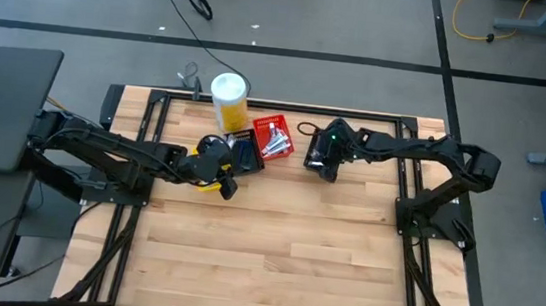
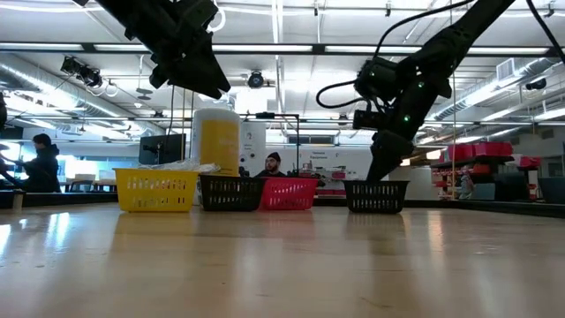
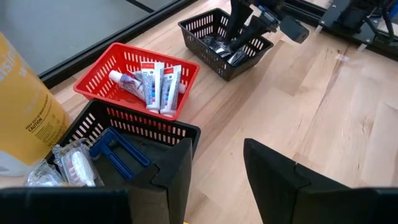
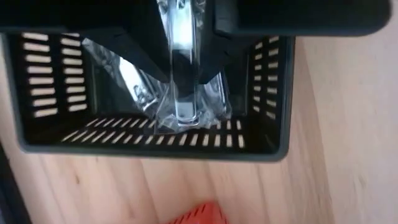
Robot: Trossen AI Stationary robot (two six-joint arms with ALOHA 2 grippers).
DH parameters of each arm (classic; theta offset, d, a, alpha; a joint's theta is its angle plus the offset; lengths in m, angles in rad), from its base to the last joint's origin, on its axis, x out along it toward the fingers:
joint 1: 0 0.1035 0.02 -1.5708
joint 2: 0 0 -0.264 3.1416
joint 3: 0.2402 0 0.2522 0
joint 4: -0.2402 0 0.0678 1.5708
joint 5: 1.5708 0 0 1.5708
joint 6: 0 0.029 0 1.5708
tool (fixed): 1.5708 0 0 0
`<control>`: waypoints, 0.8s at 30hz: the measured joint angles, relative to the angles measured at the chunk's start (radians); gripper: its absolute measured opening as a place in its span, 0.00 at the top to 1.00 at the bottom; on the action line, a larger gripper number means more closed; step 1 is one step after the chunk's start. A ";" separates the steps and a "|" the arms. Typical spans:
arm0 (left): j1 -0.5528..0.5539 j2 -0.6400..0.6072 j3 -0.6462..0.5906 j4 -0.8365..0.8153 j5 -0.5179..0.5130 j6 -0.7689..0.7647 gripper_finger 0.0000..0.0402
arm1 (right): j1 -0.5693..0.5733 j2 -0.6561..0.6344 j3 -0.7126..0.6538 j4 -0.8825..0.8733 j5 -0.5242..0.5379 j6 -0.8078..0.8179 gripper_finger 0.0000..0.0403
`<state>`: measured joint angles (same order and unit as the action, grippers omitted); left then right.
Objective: Pick & Place Travel size toiletries
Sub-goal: Put the silver nail cutter into the right black bin, then return to Home Position
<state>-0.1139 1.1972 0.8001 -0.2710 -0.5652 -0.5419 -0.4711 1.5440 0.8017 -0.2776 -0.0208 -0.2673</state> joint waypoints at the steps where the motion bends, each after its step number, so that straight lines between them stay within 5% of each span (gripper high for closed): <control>1: 0.000 0.000 0.000 0.000 0.000 0.000 0.62 | 0.000 0.000 -0.004 0.004 0.000 0.001 0.73; 9: 0.000 0.000 0.000 0.000 0.000 0.051 0.62 | 0.008 -0.021 -0.007 0.018 0.084 0.052 0.60; 20: 0.000 0.000 0.000 -0.001 0.110 0.152 0.62 | 0.047 -0.162 -0.007 -0.007 0.096 0.135 0.60; 24: 0.001 0.000 0.000 0.017 0.065 0.188 0.62 | 0.047 -0.178 -0.008 0.013 0.095 0.194 0.60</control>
<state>-0.1129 1.1971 0.8001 -0.2536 -0.4999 -0.3538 -0.4240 1.3661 0.7937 -0.2644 0.0740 -0.0731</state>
